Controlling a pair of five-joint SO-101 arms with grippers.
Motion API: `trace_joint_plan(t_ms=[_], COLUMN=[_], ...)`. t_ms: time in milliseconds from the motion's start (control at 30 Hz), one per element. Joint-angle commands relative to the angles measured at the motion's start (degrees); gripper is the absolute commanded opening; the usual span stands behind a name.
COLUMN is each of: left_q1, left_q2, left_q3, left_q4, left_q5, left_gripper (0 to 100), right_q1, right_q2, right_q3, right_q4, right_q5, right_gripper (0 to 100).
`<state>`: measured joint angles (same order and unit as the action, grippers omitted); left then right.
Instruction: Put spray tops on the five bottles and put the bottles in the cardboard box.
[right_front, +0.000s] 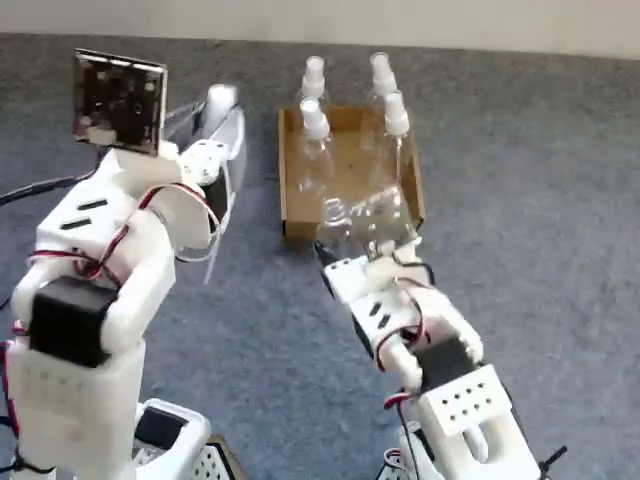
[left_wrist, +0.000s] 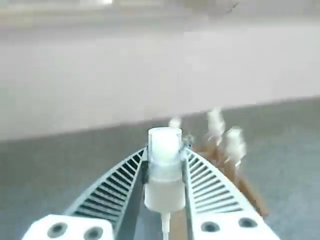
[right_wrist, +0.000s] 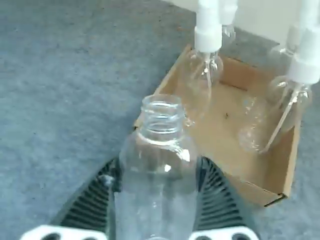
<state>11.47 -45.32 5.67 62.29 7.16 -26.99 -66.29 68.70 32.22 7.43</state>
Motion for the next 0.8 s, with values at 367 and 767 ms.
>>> trace_joint_plan(t_ms=[367,767], left_q1=[14.64,18.95], left_q2=[10.42,13.93], left_q3=[-13.23,-8.22], left_q4=[-13.19,-17.49], left_q5=[-0.18,-0.18], left_gripper=[0,0], right_q1=[-7.96,-7.52], right_q2=[-21.14,-27.91], right_q3=[9.54,11.03], right_q4=[-4.97,-2.68], right_q5=[-2.37,-2.9], right_gripper=[0.4,0.4])
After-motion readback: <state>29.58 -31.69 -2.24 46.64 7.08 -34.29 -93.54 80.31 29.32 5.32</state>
